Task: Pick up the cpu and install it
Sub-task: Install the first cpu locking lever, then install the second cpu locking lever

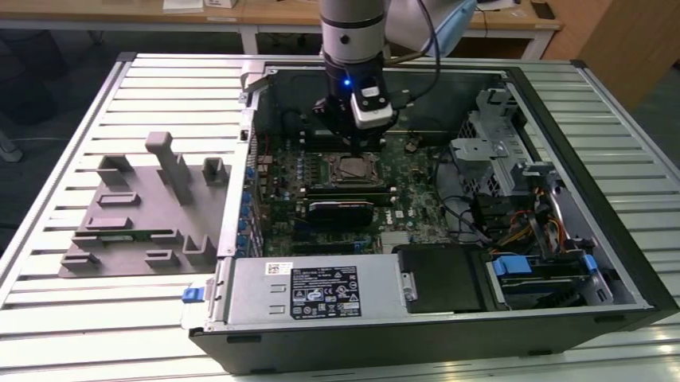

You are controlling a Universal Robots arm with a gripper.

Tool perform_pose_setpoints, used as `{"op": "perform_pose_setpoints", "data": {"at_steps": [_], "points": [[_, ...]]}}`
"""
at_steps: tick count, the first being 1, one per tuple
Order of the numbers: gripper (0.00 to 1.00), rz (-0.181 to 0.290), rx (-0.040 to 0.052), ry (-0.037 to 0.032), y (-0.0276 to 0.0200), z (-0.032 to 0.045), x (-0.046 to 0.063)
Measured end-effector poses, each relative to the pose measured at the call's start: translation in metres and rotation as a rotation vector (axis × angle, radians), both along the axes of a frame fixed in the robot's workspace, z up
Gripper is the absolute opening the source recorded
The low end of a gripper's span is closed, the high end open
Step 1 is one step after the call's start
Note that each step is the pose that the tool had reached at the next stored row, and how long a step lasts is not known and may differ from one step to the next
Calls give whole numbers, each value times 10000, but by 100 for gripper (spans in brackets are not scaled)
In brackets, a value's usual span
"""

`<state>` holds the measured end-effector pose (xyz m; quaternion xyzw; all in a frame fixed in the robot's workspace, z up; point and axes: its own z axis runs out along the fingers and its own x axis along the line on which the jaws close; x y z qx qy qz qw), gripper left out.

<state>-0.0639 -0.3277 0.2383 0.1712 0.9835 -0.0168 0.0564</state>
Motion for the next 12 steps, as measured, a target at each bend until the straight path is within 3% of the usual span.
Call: {"op": "perform_pose_setpoints", "data": {"at_steps": [12], "points": [[11, 3, 0, 1, -8, 30, 2]]}}
